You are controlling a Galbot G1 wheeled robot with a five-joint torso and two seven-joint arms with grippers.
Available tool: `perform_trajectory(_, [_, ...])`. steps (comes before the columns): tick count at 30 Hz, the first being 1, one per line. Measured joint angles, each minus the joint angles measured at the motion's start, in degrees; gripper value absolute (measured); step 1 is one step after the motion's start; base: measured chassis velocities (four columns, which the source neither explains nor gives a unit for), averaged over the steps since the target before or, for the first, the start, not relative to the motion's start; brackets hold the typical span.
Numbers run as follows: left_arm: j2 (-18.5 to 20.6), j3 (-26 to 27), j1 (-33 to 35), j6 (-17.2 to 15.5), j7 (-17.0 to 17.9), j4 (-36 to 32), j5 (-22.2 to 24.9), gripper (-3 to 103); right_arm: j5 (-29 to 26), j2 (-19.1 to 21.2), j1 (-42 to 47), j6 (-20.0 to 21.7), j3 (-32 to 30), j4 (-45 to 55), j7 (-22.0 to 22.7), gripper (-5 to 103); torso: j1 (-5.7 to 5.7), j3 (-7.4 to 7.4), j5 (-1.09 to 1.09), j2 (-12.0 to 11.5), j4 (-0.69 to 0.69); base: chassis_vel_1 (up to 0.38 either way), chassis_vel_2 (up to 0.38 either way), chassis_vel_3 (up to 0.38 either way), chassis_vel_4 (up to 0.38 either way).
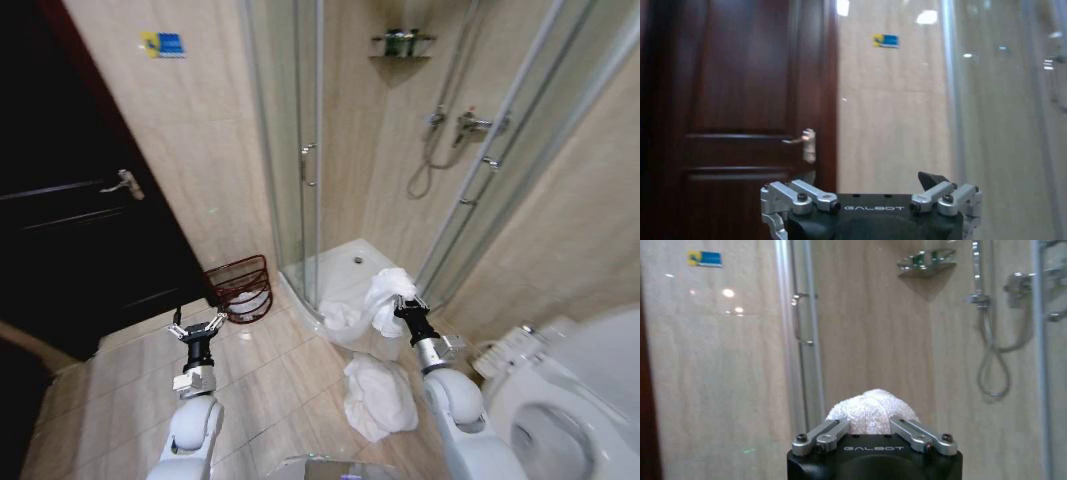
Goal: Discard the used towel into the hamper.
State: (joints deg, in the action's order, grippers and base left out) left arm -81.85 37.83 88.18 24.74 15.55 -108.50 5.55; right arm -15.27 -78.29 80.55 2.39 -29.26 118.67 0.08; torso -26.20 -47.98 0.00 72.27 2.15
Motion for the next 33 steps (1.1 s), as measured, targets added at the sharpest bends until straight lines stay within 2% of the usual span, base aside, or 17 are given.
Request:
perform_trajectory(9, [-0.7, -1.1, 1.6, -1.3, 0.3, -3.3, -0.1, 100, 0.1, -0.6, 2.1, 0.3, -3.0, 1.7, 0.4, 7, 0.01, 0.0, 0.0, 0.0, -0.04, 0.028, 0.021, 0.015, 0.015])
perform_trajectory(16, [-1.2, -1.0, 4.0, -2.4, -0.9, -5.7, 0.1, 100, -0.8, 1.2, 4.0, 0.3, -4.3, 3.4, 1.5, 7, 0.0, 0.0, 0.0, 0.0, -0.03, 0.0, 0.0, 0.0, 0.0])
perform_trajectory(21, [-0.7, -0.5, 5.7, -5.6, -2.5, -9.6, 2.2, 100, -2.0, 1.6, 4.6, 0.3, -4.7, 5.1, 2.1, 7, 0.01, 0.0, -0.01, 0.0, -0.03, 0.0, 0.0, 0.0, 0.0])
perform_trajectory(23, [0.8, -0.5, 6.5, -8.0, -2.8, -12.3, 3.5, 100, -2.8, 0.8, 4.3, 0.6, -4.9, 5.7, 2.5, 7, 0.01, 0.0, 0.01, 0.0, -0.03, 0.0, 0.0, 0.0, 0.0])
perform_trajectory(27, [1.4, -0.8, 6.3, -9.8, -2.9, -14.1, 3.8, 100, -2.8, 0.0, 4.1, 0.6, -4.9, 6.1, 2.5, 7, 0.0, 0.0, 0.0, 0.0, -0.03, 0.0, 0.0, 0.0, 0.0])
perform_trajectory(33, [1.1, -1.5, 5.9, -10.3, -3.4, -14.4, 3.6, 100, -1.9, -0.1, 4.3, 0.3, -4.9, 6.6, 2.3, 7, 0.0, 0.0, 0.0, 0.0, -0.03, 0.028, 0.011, -0.016, -0.031])
